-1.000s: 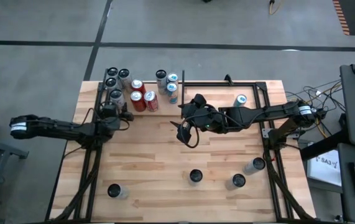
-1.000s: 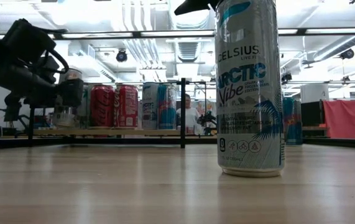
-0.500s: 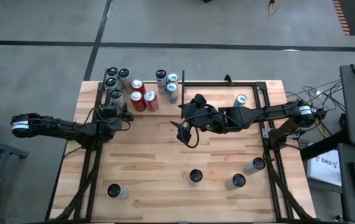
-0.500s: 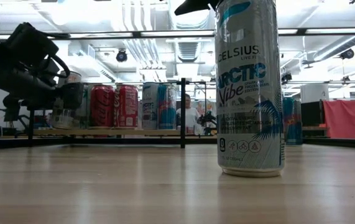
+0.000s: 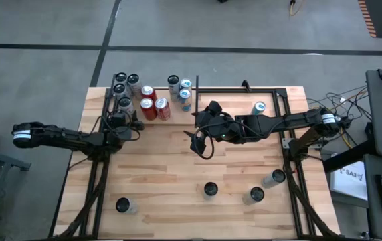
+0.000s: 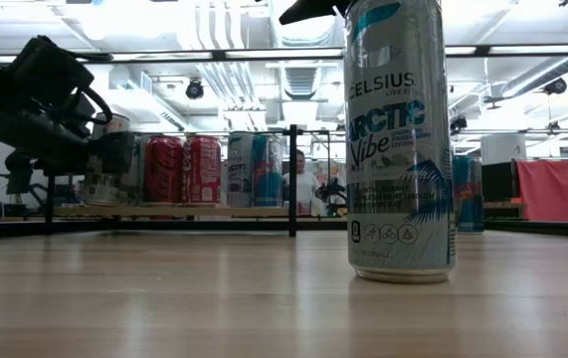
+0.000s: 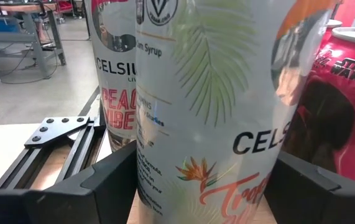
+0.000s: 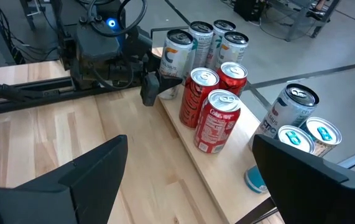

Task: Place canned beverage on shelf
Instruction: Put the top white and yellow soda can on the shelf aligned with the other white and yellow soda can

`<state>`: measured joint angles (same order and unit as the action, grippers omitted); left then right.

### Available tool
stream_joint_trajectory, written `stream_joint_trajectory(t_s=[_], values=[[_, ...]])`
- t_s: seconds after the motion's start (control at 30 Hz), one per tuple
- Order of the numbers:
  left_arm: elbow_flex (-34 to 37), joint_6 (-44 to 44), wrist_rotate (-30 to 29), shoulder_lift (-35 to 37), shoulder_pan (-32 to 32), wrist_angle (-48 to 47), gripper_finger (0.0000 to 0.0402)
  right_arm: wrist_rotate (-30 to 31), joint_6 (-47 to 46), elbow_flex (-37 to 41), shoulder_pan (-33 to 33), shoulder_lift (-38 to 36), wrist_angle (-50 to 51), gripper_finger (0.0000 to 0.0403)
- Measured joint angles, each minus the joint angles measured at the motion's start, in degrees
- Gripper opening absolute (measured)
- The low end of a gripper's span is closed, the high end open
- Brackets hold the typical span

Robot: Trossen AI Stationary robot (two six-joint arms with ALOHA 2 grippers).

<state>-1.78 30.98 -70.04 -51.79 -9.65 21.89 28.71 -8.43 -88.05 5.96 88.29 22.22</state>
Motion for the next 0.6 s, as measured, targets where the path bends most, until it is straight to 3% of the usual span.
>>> stream_joint_trajectory(t_s=[0.6], values=[[-0.1, 0.0, -0.5, 0.0, 0.0, 0.2, 0.0281, 0.0, -0.1, 0.0, 0.0, 0.0, 0.0, 0.0336]])
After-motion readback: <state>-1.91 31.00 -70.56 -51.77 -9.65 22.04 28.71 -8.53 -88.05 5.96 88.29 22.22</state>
